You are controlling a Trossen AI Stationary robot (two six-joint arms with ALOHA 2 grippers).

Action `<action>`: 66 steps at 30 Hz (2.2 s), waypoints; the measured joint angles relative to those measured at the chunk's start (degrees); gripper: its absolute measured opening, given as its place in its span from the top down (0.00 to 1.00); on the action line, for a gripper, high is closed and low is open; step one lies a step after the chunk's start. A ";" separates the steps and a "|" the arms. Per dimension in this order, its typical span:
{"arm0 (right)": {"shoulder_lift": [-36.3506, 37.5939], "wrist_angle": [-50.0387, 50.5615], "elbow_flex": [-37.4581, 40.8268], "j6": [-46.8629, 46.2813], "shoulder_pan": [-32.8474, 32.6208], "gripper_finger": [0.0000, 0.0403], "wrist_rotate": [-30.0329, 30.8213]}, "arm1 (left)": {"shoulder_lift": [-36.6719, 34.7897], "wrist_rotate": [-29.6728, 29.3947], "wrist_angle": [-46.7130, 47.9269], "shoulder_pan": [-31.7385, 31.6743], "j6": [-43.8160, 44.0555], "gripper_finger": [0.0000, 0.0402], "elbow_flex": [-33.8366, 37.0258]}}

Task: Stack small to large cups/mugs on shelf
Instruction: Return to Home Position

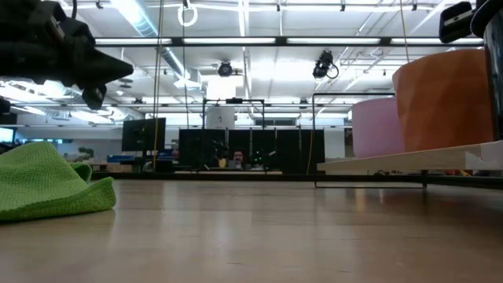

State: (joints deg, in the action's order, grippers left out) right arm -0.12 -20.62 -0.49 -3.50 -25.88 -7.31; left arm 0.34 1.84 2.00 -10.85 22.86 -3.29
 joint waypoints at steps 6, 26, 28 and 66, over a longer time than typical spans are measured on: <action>0.00 8.13 0.00 1.97 0.00 0.76 0.79 | 0.00 -0.19 0.47 -0.01 -1.25 0.93 0.00; 0.00 16.96 0.00 7.81 0.00 0.75 13.51 | 0.00 -0.19 0.83 0.00 -1.07 0.93 -0.01; 0.00 17.74 0.00 7.81 -0.01 0.76 13.51 | 0.00 -0.19 0.83 0.00 -1.03 0.92 0.00; 0.00 18.35 0.01 7.57 -0.01 0.76 13.49 | 0.00 -0.19 0.79 -0.01 -1.04 0.93 0.00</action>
State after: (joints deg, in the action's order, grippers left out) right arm -0.12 -2.26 -0.48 4.08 -25.89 6.17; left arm 0.34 1.65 2.79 -10.87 21.82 -3.29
